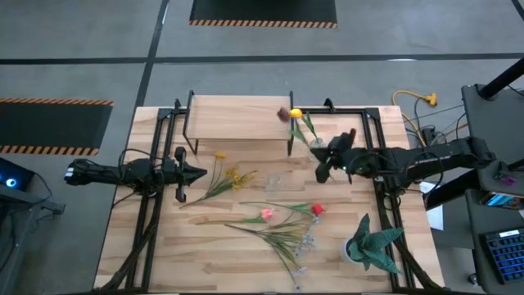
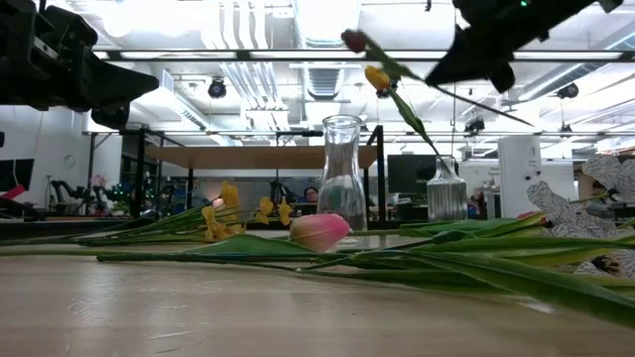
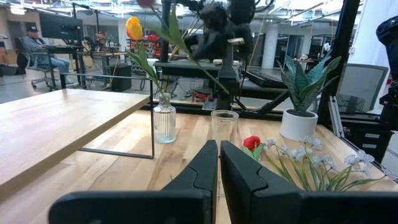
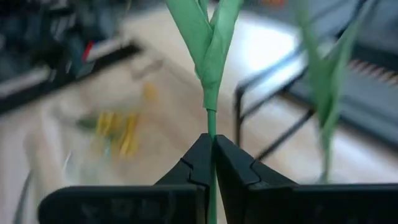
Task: Pick and place flowers into a vace then onto a shelf
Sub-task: Put the dark red tulip into the top transparent vase
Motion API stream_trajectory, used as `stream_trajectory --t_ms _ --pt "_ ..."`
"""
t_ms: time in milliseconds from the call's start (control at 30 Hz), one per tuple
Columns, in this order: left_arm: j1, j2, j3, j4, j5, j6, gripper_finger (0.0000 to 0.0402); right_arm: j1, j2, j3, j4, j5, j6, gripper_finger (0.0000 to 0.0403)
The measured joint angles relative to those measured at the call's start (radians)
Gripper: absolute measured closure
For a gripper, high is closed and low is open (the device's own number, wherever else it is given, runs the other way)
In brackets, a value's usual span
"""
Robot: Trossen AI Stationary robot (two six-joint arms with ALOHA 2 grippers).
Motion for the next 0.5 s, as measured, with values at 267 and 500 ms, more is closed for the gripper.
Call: stream_trajectory --t_ms 267,500 --pt "0.0 0.0 0.0 0.0 0.0 0.0 0.0399 0.0 0.016 -0.07 0.405 0.237 -0.234 0.0393" --pt "0.0 0.0 0.0 0.0 0.0 0.0 0.0399 -0.007 0.089 -0.255 1.046 0.325 -0.487 0.0394"
